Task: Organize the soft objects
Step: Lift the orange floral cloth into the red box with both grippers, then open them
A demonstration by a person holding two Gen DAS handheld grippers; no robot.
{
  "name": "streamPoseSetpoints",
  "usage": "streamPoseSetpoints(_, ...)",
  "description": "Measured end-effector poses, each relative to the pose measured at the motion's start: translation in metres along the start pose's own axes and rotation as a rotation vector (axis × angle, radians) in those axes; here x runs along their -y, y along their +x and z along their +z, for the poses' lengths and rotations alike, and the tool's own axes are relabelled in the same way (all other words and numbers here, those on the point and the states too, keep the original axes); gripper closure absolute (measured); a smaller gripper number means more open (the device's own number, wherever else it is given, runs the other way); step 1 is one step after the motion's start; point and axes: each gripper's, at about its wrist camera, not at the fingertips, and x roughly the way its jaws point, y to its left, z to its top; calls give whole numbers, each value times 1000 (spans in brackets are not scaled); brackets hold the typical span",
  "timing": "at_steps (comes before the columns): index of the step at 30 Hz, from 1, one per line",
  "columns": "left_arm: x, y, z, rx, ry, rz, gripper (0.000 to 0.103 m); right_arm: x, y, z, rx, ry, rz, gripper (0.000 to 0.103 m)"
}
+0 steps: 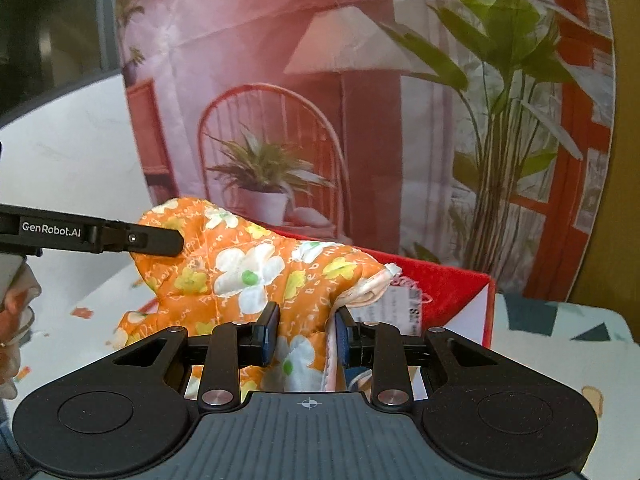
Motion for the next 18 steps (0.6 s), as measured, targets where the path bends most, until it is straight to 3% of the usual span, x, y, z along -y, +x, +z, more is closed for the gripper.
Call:
streamPoseSetpoints(8, -17, 64, 6, -90, -25, 32, 76, 26, 58, 14, -100, 1, -64, 77)
streamPoseSetpoints(18, -33, 109, 0, -193, -18, 46, 76, 38, 108, 16, -252, 11, -96, 77)
